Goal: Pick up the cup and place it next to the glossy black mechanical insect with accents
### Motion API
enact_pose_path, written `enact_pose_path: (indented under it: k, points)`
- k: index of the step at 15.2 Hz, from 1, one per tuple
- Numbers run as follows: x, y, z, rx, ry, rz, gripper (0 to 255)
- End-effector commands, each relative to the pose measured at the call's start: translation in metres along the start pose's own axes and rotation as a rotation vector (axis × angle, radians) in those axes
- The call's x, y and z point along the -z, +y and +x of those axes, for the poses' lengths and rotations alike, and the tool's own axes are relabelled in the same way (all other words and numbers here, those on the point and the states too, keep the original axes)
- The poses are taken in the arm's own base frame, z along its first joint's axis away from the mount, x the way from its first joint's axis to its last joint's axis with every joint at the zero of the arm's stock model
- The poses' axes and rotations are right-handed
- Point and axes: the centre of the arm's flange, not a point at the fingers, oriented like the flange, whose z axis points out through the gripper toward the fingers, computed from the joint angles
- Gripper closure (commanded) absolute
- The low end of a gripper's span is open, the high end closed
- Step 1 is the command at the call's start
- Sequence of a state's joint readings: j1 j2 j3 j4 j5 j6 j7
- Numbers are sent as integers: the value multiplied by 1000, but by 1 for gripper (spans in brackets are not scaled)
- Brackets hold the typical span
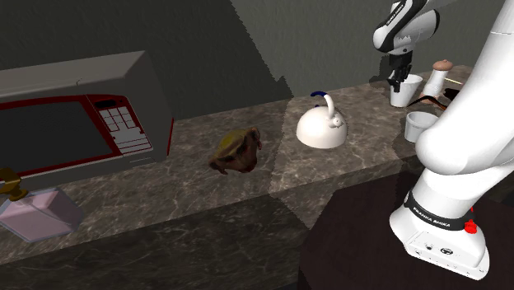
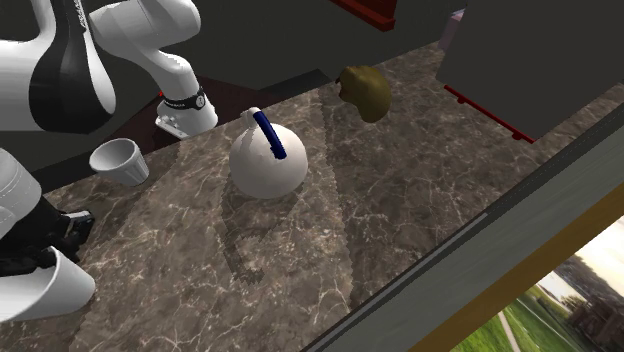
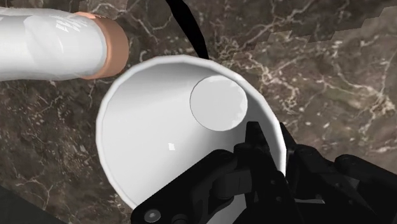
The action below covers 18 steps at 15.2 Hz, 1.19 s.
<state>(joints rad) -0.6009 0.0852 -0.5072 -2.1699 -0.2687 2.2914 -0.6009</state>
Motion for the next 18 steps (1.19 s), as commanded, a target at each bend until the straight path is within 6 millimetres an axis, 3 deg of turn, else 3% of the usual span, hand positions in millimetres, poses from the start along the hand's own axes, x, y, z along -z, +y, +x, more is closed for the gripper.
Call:
enact_pose_path:
  k: [1, 6, 10, 18]
  points:
    - [0, 0, 0, 0, 0, 0, 0]
    - [0, 0, 0, 0, 0, 0, 0]
    - [50, 0, 0, 0, 0, 0, 0]
    - [50, 0, 0, 0, 0, 0, 0]
